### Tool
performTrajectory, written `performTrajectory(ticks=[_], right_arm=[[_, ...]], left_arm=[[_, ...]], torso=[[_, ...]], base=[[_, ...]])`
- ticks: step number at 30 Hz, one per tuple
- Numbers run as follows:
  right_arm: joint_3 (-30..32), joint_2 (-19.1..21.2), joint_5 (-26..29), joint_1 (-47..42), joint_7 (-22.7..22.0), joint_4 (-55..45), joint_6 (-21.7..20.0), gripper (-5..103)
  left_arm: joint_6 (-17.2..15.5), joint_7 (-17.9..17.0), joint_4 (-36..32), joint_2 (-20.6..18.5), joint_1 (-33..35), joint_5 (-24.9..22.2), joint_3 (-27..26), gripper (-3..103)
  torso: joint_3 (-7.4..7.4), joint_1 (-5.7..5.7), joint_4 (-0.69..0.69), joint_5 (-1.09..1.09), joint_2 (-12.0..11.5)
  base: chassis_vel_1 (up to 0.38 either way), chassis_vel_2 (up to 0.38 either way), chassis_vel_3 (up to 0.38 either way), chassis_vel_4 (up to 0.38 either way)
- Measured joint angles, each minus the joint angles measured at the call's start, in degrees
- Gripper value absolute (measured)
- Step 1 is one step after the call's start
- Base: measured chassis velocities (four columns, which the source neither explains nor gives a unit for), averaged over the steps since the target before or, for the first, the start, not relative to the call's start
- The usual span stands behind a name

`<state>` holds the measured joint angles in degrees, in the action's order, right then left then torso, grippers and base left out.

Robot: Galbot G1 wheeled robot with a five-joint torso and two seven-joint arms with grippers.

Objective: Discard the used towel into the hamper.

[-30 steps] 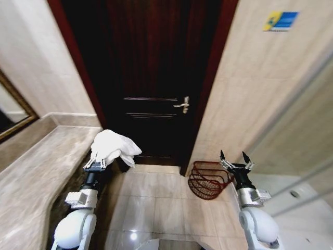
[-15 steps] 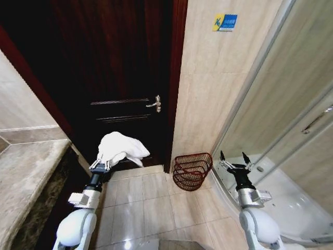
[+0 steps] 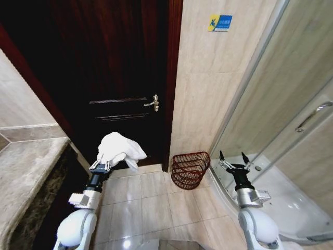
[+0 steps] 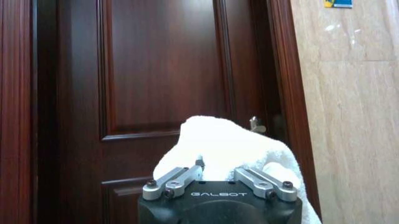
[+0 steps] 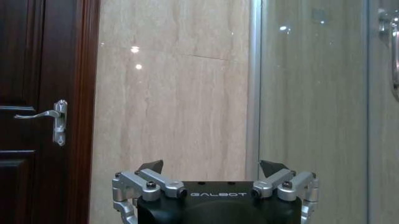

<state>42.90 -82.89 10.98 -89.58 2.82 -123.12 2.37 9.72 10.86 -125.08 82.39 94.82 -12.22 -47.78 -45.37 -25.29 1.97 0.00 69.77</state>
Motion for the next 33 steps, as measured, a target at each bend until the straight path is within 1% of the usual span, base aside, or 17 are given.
performTrajectory(ticks=[9, 14, 21, 24, 32, 33], right_arm=[[0.1, 0.2, 0.0, 0.3, 0.0, 0.4, 0.0, 100], [0.3, 0.4, 0.2, 0.3, 0.0, 0.6, 0.0, 100], [0.3, 0.5, 0.2, 0.2, -0.1, 0.9, 0.9, 100], [0.3, 0.5, 0.2, 0.2, -0.2, 0.9, 1.1, 100], [0.3, 0.5, 0.2, 0.4, -0.2, 0.8, 1.1, 100], [0.3, 0.5, 0.2, 0.4, -0.2, 0.8, 1.1, 100]], left_arm=[[0.2, 0.2, 0.0, 0.6, -0.1, 0.1, 0.1, 6], [0.6, 1.0, 0.1, 0.9, 0.1, 0.2, 0.0, 6], [0.6, 1.1, 0.2, 1.0, 0.3, 0.4, 0.1, 6], [0.6, 1.0, 0.3, 1.0, 0.4, 0.5, 0.1, 6], [0.5, 0.7, 0.7, 1.0, 0.3, 0.7, 0.1, 6], [0.5, 0.7, 0.7, 1.0, 0.3, 0.7, 0.1, 6]], torso=[[0.00, -0.01, 0.00, 0.00, 0.0], [0.00, 0.00, 0.00, -0.01, 0.0], [0.02, 0.03, 0.00, 0.01, 0.0], [0.22, 0.21, 0.00, 0.01, -0.4], [1.60, 1.40, 0.00, -0.01, -3.0], [1.60, 1.40, 0.00, -0.01, -3.0]], base=[[-0.024, -0.081, 0.037, 0.080], [-0.026, -0.121, 0.035, 0.125], [-0.039, -0.099, 0.033, 0.101], [0.000, 0.000, 0.000, 0.000], [0.000, 0.000, 0.000, 0.000], [0.000, 0.000, 0.000, 0.000]])
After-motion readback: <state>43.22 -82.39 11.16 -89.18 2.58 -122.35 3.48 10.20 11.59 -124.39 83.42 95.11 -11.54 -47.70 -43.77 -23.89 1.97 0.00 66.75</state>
